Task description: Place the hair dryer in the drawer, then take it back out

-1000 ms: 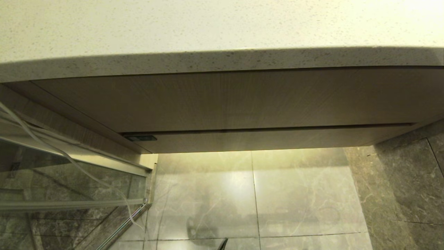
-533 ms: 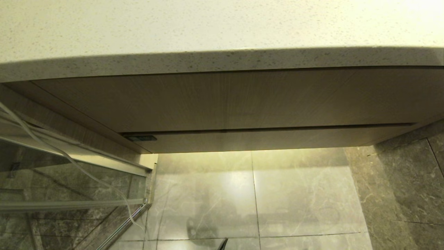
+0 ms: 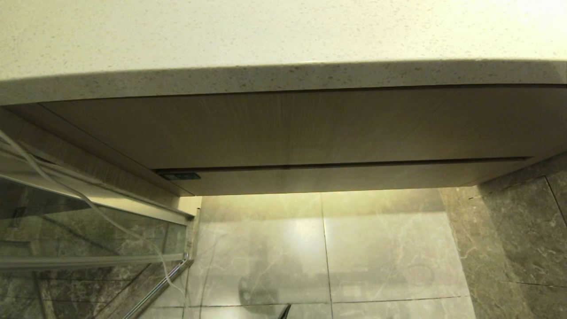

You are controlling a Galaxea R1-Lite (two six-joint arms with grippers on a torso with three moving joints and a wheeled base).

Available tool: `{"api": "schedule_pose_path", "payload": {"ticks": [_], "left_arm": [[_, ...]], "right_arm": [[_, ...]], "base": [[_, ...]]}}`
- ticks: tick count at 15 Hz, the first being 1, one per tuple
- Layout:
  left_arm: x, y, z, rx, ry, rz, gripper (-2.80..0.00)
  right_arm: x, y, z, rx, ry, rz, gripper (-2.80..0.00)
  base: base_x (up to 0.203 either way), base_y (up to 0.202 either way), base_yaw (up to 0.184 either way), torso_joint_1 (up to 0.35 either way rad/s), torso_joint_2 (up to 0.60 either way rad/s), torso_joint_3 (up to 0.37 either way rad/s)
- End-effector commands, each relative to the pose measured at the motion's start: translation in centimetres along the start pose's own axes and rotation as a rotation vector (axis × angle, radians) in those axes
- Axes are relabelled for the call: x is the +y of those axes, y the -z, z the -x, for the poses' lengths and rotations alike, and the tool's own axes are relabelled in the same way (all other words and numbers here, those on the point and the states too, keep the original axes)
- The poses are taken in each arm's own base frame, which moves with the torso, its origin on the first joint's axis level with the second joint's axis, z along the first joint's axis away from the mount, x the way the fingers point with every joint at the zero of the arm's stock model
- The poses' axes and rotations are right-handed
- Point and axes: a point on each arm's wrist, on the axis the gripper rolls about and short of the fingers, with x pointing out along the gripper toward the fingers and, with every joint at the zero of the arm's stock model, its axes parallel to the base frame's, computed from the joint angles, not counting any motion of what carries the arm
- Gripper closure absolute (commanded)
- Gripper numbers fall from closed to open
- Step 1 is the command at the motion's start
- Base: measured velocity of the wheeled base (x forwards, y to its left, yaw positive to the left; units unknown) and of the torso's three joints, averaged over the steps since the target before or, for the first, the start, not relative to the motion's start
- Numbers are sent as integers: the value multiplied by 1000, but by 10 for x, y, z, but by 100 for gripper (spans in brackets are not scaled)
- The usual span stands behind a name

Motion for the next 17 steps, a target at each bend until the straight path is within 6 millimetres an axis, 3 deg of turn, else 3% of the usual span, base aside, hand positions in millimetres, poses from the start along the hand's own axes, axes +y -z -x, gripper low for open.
{"api": "schedule_pose_path", "payload": {"ticks": [1,17], "left_arm": [[0,11,-1,38,0,1,0],[0,11,-1,38,0,1,0]], "right_arm": [[0,0,0,3,-2,1,0],[0,0,0,1,2,-36,0]], "base": [[0,0,0,0,0,0],[0,0,0,0,0,0]]}}
